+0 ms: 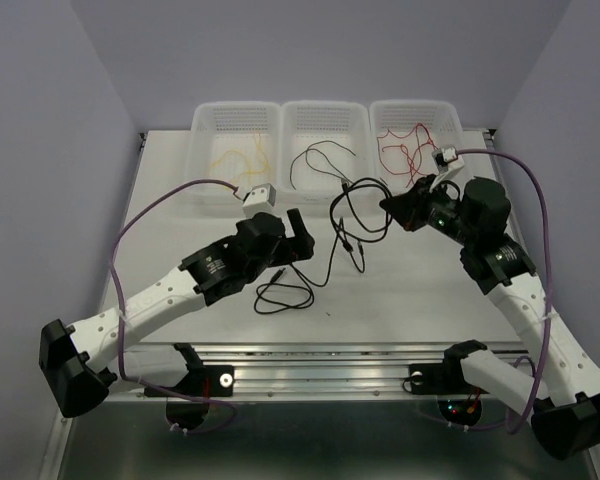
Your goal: Untangle the cables
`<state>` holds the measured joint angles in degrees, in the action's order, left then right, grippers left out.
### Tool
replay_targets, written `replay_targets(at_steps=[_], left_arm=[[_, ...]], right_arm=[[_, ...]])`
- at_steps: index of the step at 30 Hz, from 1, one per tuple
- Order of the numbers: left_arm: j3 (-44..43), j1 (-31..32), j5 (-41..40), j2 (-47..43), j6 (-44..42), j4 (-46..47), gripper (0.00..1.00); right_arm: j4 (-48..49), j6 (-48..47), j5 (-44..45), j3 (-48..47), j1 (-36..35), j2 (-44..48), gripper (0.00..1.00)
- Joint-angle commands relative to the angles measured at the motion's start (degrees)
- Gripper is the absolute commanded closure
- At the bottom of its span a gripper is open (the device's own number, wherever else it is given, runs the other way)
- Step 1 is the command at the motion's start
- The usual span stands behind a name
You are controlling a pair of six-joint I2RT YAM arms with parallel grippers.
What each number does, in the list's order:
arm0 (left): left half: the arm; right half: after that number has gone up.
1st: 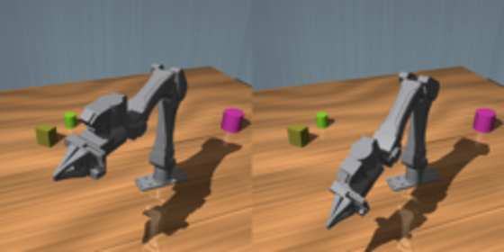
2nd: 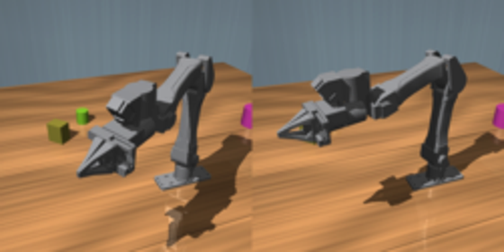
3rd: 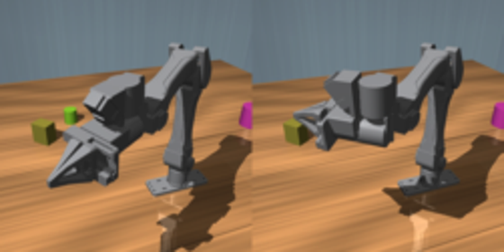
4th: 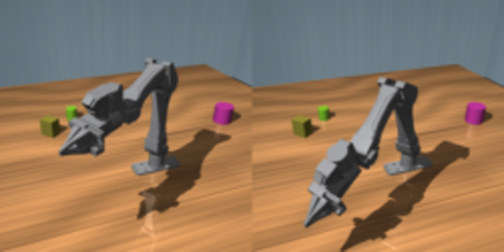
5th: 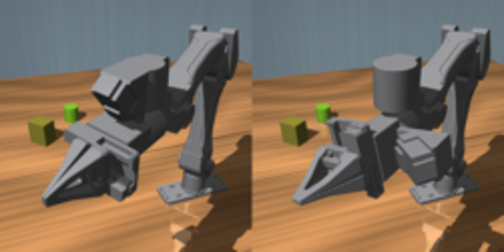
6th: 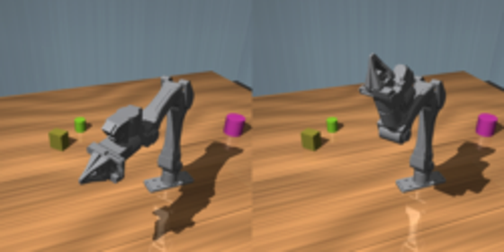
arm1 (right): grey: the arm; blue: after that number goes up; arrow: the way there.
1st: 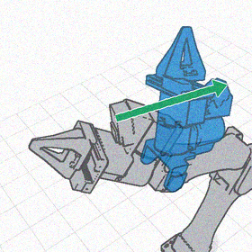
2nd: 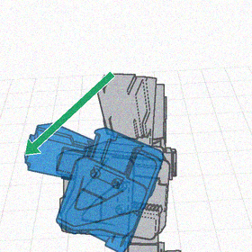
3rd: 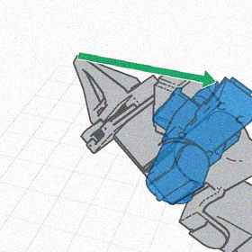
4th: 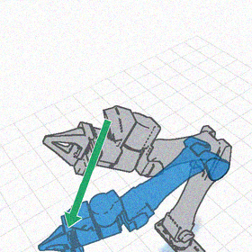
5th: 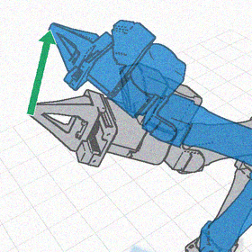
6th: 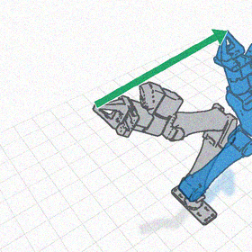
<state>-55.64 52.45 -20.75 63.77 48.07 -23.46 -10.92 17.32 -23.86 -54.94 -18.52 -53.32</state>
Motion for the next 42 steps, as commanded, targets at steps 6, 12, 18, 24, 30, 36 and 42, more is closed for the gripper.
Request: replay_targets(at_steps=[6, 12, 18, 24, 30, 36, 42], left_arm=[[3.08, 0.55, 17.59, -1.37, -27.76, 28.10, 0.01], [4.39, 0.55, 17.68, 2.85, -33.40, 32.42, 0.01], [6.95, 0.55, 22.77, 5.40, -32.78, 36.29, 0.05], [4.31, 0.55, 21.37, 11.46, -32.52, 36.03, 0.21], [2.46, 0.55, 21.37, 11.82, -31.82, 35.24, 1.00], [6.24, 0.55, 23.29, -0.12, -29.00, 34.89, 1.00], [1.42, 0.55, 22.87, -11.03, -29.70, 30.68, 1.00]], right_arm=[[0.37, 1.40, -1.28, -6.85, -0.64, -0.38, 0.99], [-0.24, 2.63, -2.77, -8.78, -0.64, -0.73, 0.99], [-0.77, 3.42, -3.29, -9.66, -0.64, -1.35, 0.99], [-0.16, 3.95, -5.15, -9.84, -0.64, -0.73, 0.99], [-2.34, 3.60, -0.15, -10.36, -0.64, -1.87, 0.99], [-6.48, 1.93, 17.77, -9.67, -0.64, -7.05, 0.99], [-5.44, 3.77, 23.42, -3.18, -0.64, -13.47, 0.99]])
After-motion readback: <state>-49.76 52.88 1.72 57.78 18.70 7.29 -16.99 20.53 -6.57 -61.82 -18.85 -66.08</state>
